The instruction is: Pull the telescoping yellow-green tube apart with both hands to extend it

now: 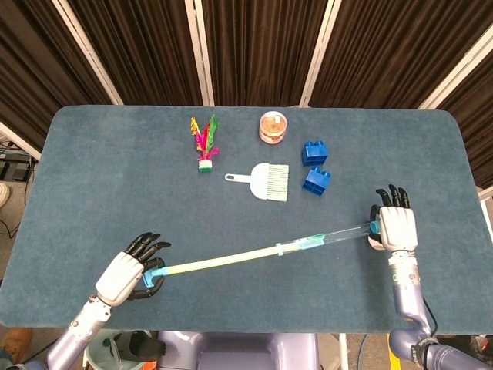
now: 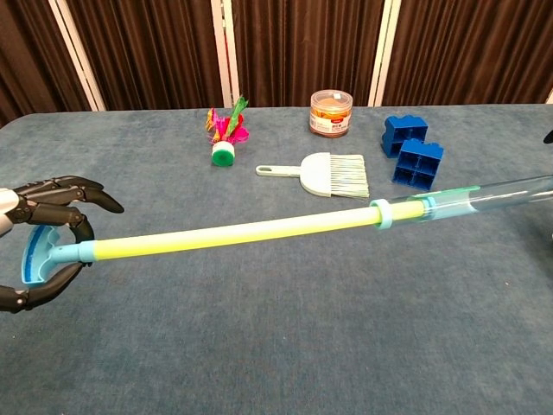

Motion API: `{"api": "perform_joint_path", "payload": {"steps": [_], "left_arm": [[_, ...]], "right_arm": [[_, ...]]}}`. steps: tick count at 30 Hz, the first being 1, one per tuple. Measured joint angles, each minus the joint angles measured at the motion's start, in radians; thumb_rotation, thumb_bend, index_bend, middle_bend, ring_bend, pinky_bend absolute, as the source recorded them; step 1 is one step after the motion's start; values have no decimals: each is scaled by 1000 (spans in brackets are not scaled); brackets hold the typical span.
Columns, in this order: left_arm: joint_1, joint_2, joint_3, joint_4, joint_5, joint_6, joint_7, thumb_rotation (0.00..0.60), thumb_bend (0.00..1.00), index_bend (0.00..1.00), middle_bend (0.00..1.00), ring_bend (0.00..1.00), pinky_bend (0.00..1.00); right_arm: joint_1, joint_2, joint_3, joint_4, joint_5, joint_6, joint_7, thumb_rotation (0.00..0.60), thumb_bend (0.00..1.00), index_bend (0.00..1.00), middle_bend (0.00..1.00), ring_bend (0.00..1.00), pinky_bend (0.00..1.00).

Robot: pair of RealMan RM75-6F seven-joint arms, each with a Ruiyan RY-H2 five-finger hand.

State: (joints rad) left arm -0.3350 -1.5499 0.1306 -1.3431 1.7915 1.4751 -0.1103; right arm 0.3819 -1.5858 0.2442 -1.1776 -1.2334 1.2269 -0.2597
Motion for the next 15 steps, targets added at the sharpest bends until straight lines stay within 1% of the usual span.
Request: {"api": "perform_joint_path", "payload": {"steps": [15], "left_arm": [[31, 26, 14, -9, 19, 35, -5, 600, 692, 647, 190, 78, 99]], "right_arm": [[18, -7, 16, 65, 42, -27, 17, 600, 401, 829, 252, 88, 84]]}}
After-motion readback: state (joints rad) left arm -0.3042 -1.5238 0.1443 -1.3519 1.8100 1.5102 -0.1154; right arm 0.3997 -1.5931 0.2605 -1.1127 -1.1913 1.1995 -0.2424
